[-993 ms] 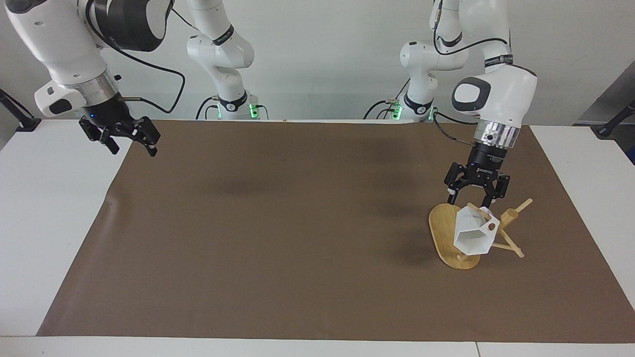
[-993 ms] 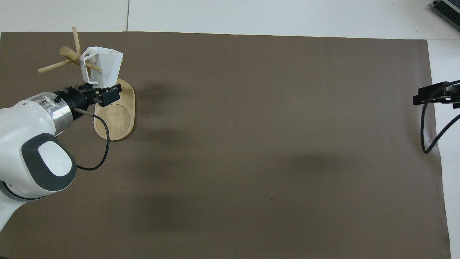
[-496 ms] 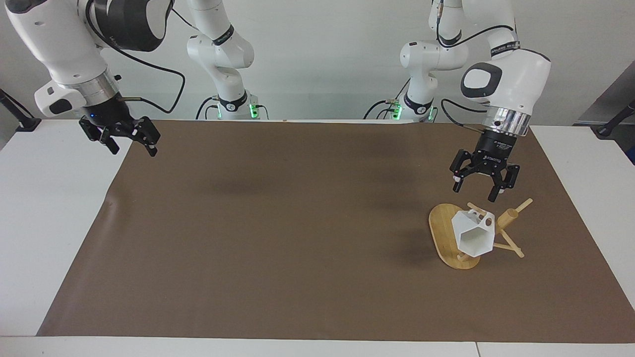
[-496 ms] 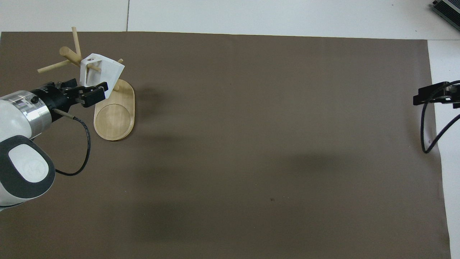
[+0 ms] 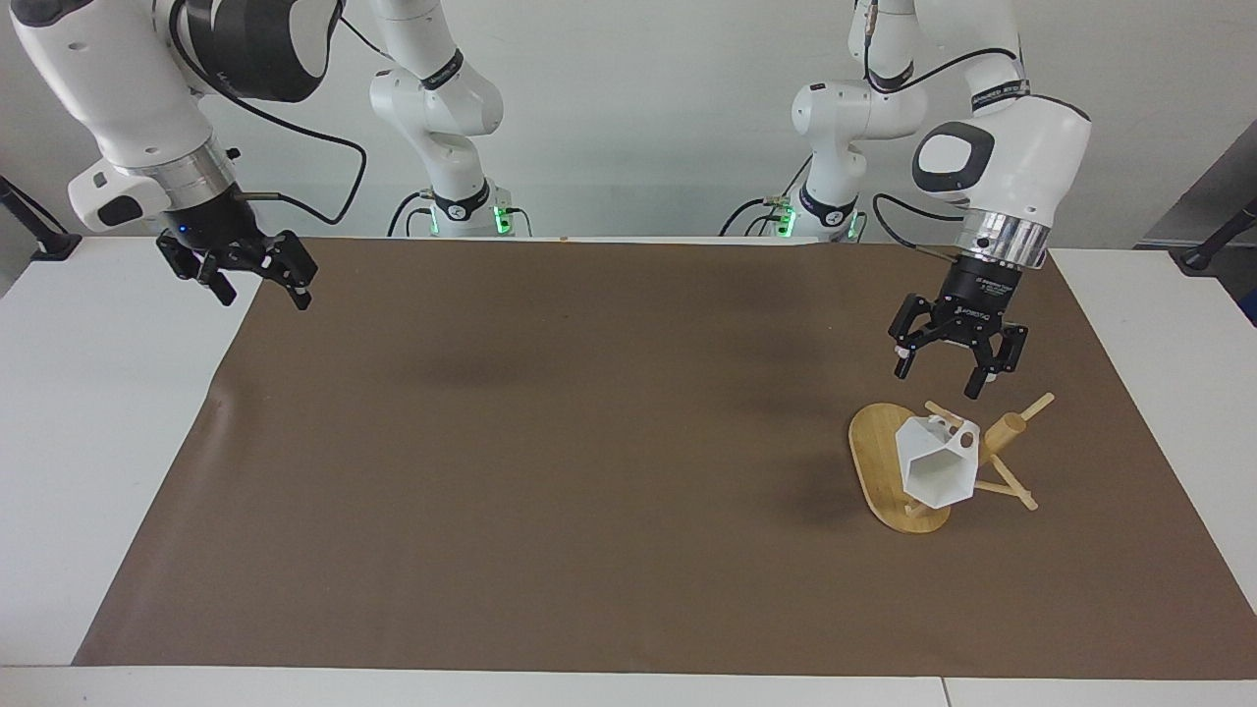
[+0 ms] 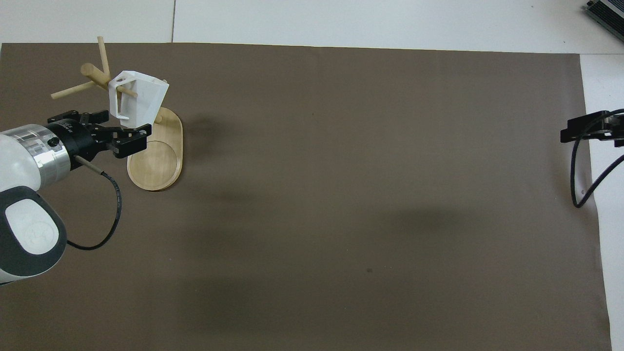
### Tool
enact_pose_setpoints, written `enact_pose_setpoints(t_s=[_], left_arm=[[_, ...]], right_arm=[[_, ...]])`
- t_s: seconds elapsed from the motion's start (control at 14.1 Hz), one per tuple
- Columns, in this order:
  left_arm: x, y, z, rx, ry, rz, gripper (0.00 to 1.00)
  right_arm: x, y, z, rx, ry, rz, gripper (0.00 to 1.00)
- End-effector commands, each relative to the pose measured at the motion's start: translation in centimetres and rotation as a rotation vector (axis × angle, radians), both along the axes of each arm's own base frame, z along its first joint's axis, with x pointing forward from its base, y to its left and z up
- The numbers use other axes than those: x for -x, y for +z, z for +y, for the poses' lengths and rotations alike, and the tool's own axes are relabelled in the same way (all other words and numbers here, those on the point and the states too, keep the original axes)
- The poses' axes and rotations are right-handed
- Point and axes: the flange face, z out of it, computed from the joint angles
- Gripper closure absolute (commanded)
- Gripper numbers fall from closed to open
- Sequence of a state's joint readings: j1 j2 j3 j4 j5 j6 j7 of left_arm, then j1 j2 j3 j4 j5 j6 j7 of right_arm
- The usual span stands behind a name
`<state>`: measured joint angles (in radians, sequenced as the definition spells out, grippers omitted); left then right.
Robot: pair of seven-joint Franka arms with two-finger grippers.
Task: Hang cup on rack
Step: 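Open the left gripper and release the cup on the peg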
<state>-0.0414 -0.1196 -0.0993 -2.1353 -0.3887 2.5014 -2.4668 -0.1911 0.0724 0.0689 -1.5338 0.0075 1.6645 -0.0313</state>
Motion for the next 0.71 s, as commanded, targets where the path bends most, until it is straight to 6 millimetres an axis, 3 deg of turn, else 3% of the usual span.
enact_pose_setpoints(t_s=[0.0, 0.64], left_arm=[[0.1, 1.3, 0.9, -0.07, -0.118, 0.017, 0.0], [0.6, 4.9, 0.7, -0.276, -0.676, 0.01, 0.0]], right_arm=[[0.4, 0.1, 0.2, -0.003, -0.015, -0.002, 0.0], [0.4, 0.1, 0.2, -0.003, -0.015, -0.002, 0.0]])
